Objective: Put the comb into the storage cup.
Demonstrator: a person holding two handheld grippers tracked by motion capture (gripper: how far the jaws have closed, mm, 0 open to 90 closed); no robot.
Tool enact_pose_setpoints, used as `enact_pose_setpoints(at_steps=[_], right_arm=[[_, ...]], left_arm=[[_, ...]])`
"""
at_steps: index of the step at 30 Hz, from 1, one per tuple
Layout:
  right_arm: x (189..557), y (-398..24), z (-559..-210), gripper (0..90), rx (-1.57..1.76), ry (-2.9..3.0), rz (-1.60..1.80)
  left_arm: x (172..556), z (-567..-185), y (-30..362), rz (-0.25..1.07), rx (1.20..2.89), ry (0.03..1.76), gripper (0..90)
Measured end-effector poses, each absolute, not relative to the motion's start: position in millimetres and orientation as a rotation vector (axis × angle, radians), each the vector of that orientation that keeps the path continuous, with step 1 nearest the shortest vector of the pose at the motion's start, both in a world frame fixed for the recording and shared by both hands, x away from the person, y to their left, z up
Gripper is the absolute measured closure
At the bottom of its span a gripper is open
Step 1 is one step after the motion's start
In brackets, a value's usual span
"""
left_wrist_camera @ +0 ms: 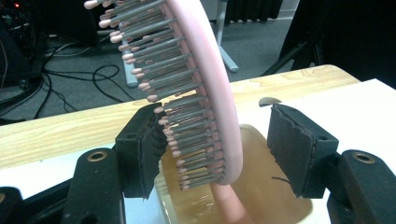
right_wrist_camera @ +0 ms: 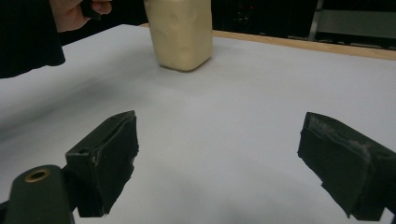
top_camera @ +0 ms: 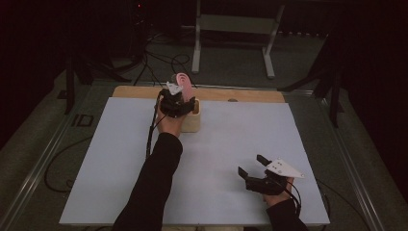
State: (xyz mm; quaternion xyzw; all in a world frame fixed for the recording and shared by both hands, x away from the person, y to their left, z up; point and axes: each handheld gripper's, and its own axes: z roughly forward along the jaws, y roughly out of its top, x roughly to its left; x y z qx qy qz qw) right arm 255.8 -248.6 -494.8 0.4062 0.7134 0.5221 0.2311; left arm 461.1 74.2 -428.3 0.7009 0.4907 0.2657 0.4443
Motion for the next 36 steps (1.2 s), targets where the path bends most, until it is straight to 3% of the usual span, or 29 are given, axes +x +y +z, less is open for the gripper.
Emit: enact_pose_setpoints(at_steps=[12,22,36], right_arm=[[256,-249,-495,11.9,1.12,1.96,1.435],[255,-249,-495,11.9,1.117,1.961,1.431],[255,-249,-495,11.9,1.116,1.96,1.433]], left_arm=[[461,-427,79,0.668,1.712,1.244,30.8],[460,-429,84,0.731,1.709,1.294,18.1],[457,-427,90,0.75,1.732,1.315,7.4]])
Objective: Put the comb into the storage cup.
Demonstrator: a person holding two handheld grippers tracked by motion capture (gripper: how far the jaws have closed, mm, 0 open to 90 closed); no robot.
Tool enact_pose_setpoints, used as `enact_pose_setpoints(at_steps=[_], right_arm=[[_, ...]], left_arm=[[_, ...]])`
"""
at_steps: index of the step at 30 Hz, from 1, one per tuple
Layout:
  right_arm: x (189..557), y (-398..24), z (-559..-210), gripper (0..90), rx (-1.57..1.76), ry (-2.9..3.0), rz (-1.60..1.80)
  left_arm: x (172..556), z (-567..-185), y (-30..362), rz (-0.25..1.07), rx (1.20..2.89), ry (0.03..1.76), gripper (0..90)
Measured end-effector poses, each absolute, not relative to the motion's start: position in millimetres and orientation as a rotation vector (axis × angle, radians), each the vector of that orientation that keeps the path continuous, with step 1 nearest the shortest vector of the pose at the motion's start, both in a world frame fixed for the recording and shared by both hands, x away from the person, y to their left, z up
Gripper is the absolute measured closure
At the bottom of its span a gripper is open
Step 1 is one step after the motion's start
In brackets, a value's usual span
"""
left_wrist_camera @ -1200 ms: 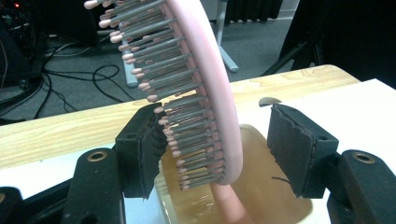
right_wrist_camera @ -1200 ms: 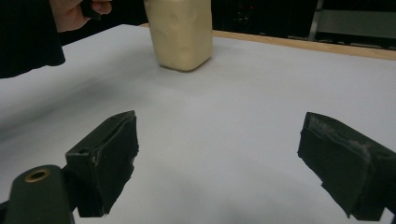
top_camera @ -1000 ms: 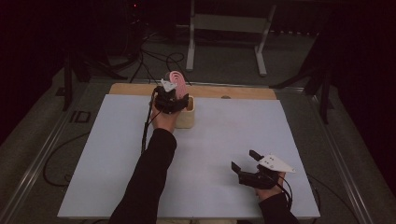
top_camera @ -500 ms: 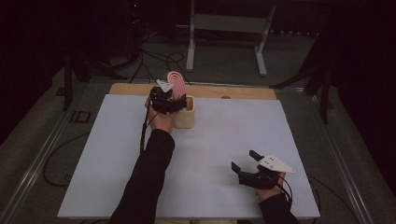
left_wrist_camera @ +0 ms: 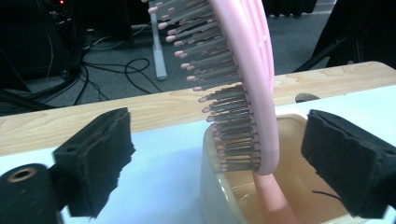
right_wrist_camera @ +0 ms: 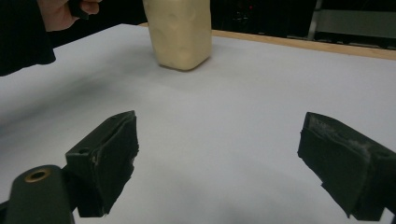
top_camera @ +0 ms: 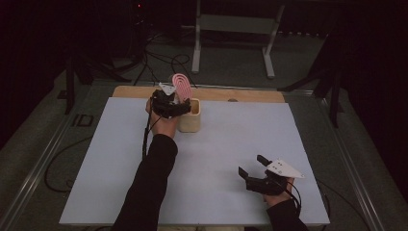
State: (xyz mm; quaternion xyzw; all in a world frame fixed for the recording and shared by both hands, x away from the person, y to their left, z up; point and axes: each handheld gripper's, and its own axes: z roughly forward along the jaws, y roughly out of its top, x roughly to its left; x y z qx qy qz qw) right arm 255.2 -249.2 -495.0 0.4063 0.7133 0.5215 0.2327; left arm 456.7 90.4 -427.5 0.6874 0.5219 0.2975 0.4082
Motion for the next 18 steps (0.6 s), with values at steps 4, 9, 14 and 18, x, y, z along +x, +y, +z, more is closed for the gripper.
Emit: enact_pose_setpoints(at_steps=[4,9,14,18], right_arm=[[255.1,-248.9,-495.0,11.9,1.117,1.961,1.43],[255.0,-248.9,-495.0,11.9,1.117,1.961,1.43],[254.9,-249.5,-494.9,11.9,1.116,1.958,1.433],[254.3,-249.4,-494.7,11.9,1.117,1.958,1.433]], left_arm=[[455.7,-425.4,91.8,0.738,1.734,1.303,1.9],[454.5,-424.0,94.3,0.719,1.735,1.293,0.0],[452.9,-420.4,96.9,0.703,1.726,1.29,0.0],[450.9,-417.4,97.4,0.697,1.738,1.285,0.0]])
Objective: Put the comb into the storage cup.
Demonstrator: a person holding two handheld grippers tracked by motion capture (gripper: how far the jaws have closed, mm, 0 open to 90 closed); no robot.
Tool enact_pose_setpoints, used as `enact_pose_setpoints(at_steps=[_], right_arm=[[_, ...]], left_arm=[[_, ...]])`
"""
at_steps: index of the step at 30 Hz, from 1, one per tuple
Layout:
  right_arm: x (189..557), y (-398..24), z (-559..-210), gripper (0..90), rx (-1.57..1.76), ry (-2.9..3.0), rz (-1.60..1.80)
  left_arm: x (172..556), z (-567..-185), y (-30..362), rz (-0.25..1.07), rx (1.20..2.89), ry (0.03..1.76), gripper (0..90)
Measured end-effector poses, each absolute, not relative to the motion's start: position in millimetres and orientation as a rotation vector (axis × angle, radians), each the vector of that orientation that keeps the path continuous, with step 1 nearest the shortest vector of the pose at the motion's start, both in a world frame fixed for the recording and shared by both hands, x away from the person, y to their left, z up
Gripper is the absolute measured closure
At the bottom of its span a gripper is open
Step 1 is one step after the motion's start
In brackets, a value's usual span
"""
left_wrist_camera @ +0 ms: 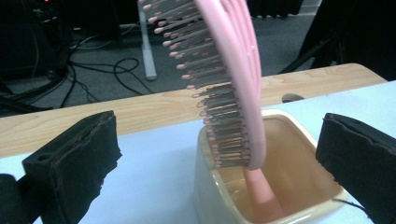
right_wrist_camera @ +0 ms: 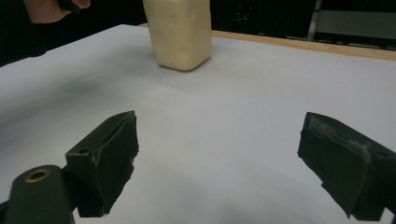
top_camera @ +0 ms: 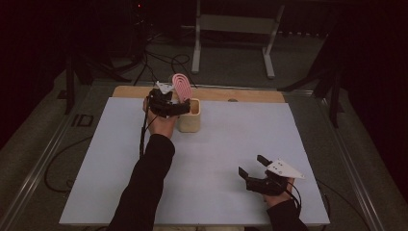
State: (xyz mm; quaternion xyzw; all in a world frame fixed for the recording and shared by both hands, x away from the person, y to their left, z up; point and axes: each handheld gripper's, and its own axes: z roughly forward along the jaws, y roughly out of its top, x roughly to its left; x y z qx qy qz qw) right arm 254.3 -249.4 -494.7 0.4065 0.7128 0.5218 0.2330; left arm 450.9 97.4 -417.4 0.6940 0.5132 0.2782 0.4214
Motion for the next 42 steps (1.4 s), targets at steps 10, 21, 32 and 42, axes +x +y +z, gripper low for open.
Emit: enact_pose_setpoints(at_steps=[10,21,32,42], right_arm=[[254,-249,-495,11.9,1.116,1.958,1.432],[254,-249,-495,11.9,1.113,1.964,1.429],[254,-248,-496,11.9,1.113,1.964,1.43],[254,-247,-496,11.9,1.106,1.969,1.424]], left_arm=[[441,-411,106,0.677,1.757,1.232,0.0],[422,-417,125,0.603,1.761,1.196,0.0],[392,-433,146,0.566,1.764,1.162,0.0],[354,-451,167,0.555,1.761,1.129,0.0]])
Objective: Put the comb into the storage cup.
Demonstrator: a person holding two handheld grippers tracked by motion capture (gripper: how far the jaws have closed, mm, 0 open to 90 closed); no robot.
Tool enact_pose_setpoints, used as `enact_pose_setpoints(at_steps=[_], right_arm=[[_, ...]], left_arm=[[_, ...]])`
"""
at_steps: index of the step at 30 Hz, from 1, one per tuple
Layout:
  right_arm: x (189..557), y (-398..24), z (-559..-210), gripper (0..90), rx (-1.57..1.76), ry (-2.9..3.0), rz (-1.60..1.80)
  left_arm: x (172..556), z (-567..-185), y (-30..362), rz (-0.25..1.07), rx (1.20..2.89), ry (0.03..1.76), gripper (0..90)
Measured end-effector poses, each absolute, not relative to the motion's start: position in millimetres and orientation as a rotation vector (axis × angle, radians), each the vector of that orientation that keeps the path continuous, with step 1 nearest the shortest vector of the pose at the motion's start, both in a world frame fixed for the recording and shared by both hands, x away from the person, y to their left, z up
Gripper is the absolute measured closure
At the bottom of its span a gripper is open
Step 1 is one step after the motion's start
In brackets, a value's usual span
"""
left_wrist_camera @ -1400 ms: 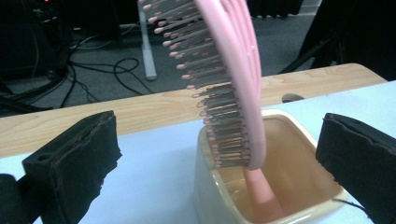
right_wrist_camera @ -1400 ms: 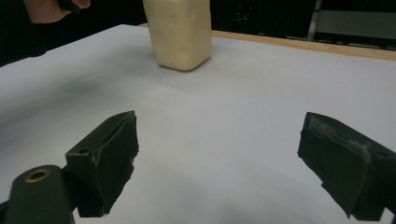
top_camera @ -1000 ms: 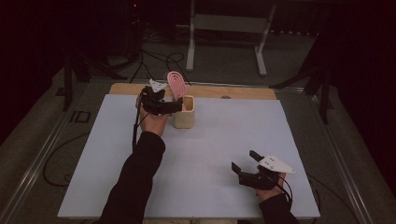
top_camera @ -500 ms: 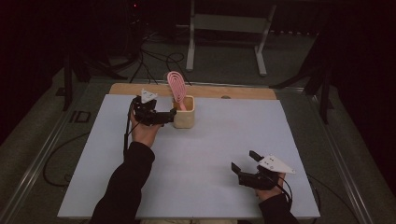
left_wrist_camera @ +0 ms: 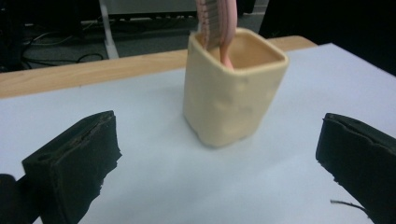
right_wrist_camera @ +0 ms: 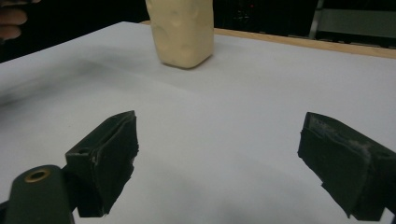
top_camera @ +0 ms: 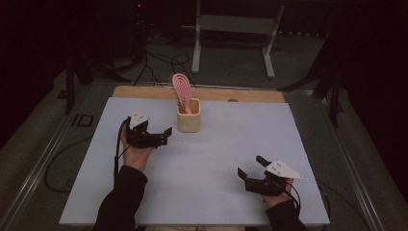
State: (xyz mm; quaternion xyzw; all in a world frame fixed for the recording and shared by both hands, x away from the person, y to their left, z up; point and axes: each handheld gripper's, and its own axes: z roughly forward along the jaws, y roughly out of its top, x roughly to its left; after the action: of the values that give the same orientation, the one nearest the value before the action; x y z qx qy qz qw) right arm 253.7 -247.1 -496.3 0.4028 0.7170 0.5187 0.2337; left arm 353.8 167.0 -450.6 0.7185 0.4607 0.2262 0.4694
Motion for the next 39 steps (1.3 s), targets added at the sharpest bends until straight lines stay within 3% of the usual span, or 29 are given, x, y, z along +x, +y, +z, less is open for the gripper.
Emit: enact_pose_setpoints(at_steps=[23,39], right_arm=[[253,-248,-496,11.7,1.099,1.973,1.413],[253,-250,-494,11.7,1.086,1.975,1.409]], left_arm=[[275,-486,224,0.574,1.776,1.106,0.0],[243,-494,234,0.65,1.796,1.054,0.0]])
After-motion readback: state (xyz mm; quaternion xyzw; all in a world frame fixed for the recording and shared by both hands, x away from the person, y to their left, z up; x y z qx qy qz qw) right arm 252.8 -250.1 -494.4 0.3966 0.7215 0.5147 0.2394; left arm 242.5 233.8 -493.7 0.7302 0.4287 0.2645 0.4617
